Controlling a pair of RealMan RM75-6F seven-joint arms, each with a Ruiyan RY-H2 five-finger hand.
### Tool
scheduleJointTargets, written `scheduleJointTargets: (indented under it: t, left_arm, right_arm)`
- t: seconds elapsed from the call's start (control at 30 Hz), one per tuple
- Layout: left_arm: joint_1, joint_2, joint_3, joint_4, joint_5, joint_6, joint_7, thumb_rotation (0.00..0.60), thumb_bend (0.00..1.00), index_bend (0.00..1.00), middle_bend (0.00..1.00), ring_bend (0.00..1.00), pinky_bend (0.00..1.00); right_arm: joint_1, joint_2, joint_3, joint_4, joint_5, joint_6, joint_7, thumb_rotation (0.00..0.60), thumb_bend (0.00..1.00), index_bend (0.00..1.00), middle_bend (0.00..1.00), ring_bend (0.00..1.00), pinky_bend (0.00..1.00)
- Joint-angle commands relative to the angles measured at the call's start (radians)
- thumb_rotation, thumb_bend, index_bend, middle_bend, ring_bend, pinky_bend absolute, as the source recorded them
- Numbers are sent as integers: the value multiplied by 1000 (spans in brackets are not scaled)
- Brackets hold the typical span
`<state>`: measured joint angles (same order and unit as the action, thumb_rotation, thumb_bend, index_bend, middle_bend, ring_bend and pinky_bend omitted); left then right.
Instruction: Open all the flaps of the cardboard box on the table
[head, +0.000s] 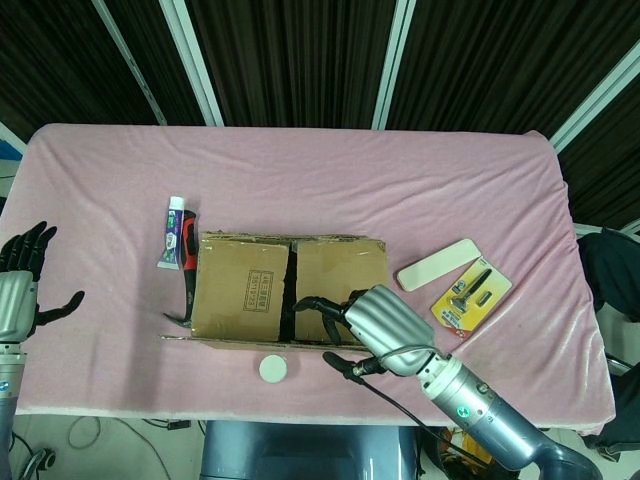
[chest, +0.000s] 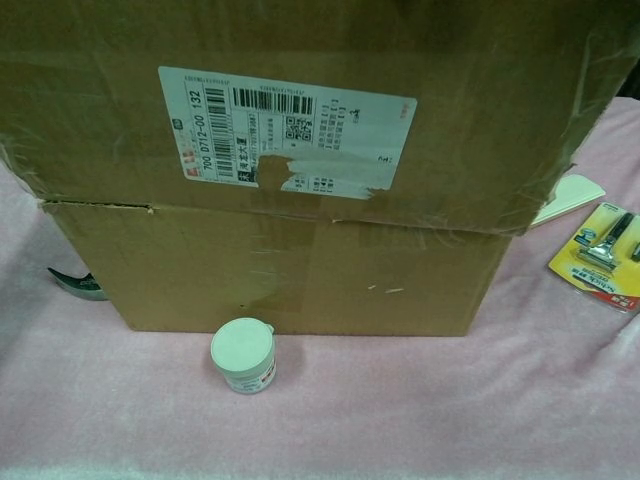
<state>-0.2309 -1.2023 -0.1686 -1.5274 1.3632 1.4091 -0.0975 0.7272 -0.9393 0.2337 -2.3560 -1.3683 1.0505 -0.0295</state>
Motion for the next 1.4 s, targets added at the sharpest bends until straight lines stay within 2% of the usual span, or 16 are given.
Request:
scheduleJointTargets:
  t: [0.03,0.57,0.83,1.0,1.1,1.27,1.4]
  left_arm:
    - [0,1,0,0,1,0,-1,600,204,0,0,0,0]
    - [2,4,4,-3,8,2,-4,600,204,0,0,0,0]
    - [3,6,10,-5,21,4,-7,600,204,0,0,0,0]
    - [4,8,13,-3,29,8,-12,600,204,0,0,0,0]
    - [4,8,14,-4,31,8,-11,600,204,0,0,0,0]
    - [2,4,14,-2,35,10,-4,600,204,0,0,0,0]
    - [1,3,15,-3,32,6,3,600,204,0,0,0,0]
  right_arm:
    - [-26,6,-23,0,-49,1,29,600,348,229,523,633,493]
    - [-116,14,-117,0,-260,34,101,600,323,209,500,612,472]
    - [-202,33,-225,0,-432,79,155,600,313,209,499,612,471]
    - [-257,29,-276,0,-464,106,134,600,313,209,496,612,471]
    - [-279,29,-269,0,-447,128,80,600,313,208,496,612,471]
    - [-306,16,-212,0,-365,180,-65,599,313,208,495,612,461]
    - [-318,28,-207,0,-336,196,-8,583,313,205,494,612,461]
